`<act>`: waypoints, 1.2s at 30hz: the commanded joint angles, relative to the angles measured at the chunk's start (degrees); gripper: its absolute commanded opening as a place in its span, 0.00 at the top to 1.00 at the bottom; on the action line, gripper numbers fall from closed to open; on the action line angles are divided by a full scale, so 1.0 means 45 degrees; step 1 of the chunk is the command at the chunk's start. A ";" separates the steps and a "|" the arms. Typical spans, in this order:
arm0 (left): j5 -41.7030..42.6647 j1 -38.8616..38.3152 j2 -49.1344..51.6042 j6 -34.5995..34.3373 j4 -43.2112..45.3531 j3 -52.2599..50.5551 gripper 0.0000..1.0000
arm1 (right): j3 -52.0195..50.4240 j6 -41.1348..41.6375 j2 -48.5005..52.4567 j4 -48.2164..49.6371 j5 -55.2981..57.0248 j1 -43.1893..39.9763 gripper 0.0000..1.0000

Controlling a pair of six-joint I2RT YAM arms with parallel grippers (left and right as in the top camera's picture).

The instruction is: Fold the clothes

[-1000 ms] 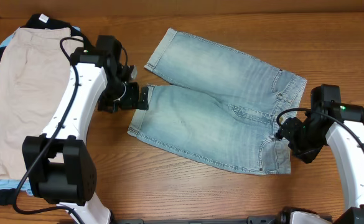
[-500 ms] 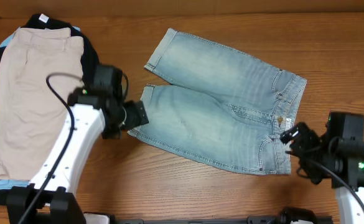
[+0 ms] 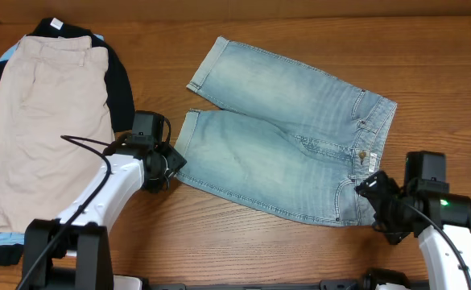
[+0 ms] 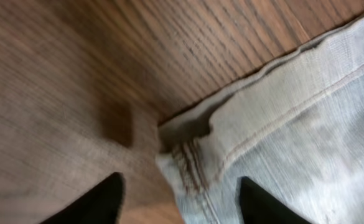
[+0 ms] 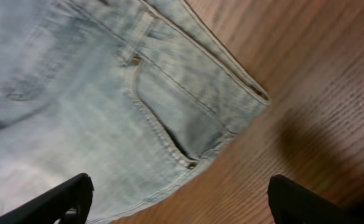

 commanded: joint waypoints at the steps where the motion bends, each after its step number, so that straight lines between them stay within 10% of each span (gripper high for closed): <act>1: -0.0272 0.0000 0.0559 -0.0398 0.0374 -0.0180 0.55 | -0.0520 0.0471 0.0175 0.0175 0.0272 0.0015 0.11; 7: -0.0155 -0.0010 0.0991 -0.0398 0.0588 -0.0180 0.96 | -0.1394 0.1768 0.0228 0.0510 0.0563 0.0015 0.26; 26: -0.0908 0.0000 0.1025 0.1093 0.0695 0.0495 0.96 | -0.3249 0.3337 0.2725 0.4192 0.1219 0.0083 0.55; 29: -0.0913 0.0000 0.1025 0.1603 0.0233 0.1137 0.96 | -0.3245 0.3235 0.3444 0.4580 0.0981 0.0296 0.94; 36: -0.1860 0.0481 0.1020 0.2968 -0.2613 0.4197 0.96 | -0.2157 0.1671 0.3279 0.3682 0.0316 0.0393 0.96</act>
